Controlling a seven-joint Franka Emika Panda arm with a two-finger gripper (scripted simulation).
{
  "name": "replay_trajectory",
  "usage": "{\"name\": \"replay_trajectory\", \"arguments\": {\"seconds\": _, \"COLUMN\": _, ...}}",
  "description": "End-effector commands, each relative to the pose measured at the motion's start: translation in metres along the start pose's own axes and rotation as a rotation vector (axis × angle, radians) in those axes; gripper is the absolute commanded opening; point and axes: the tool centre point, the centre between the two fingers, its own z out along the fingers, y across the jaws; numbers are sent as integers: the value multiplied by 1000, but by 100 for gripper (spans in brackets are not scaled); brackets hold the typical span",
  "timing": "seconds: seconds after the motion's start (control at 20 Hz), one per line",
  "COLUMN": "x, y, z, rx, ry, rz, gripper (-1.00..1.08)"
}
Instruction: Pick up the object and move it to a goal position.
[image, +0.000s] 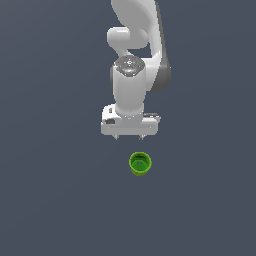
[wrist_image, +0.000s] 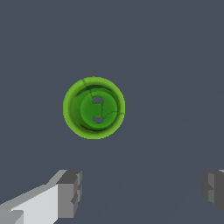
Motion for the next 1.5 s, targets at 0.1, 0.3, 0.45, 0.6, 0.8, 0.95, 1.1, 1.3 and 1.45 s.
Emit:
{"name": "replay_trajectory", "arguments": {"seconds": 0.1, "x": 0, "y": 1, "z": 0, "rx": -2, "ry": 0, "rz": -1, "gripper": 28}}
{"name": "replay_trajectory", "arguments": {"seconds": 0.3, "x": 1, "y": 4, "z": 1, "rx": -15, "ry": -1, "rz": -6, "gripper": 28}}
{"name": "replay_trajectory", "arguments": {"seconds": 0.45, "x": 1, "y": 4, "z": 1, "rx": -16, "ry": -1, "rz": -6, "gripper": 28}}
{"name": "replay_trajectory", "arguments": {"seconds": 0.6, "x": 1, "y": 4, "z": 2, "rx": -10, "ry": -4, "rz": 2, "gripper": 28}}
{"name": "replay_trajectory", "arguments": {"seconds": 0.8, "x": 0, "y": 5, "z": 6, "rx": 11, "ry": -16, "rz": 34, "gripper": 28}}
{"name": "replay_trajectory", "arguments": {"seconds": 0.95, "x": -2, "y": 5, "z": 12, "rx": 38, "ry": -31, "rz": 73, "gripper": 28}}
{"name": "replay_trajectory", "arguments": {"seconds": 1.1, "x": -3, "y": 5, "z": 19, "rx": 73, "ry": -51, "rz": 125, "gripper": 28}}
{"name": "replay_trajectory", "arguments": {"seconds": 1.3, "x": -5, "y": 5, "z": 30, "rx": 136, "ry": -87, "rz": 216, "gripper": 28}}
{"name": "replay_trajectory", "arguments": {"seconds": 1.45, "x": -7, "y": 4, "z": 40, "rx": 196, "ry": -121, "rz": 300, "gripper": 28}}
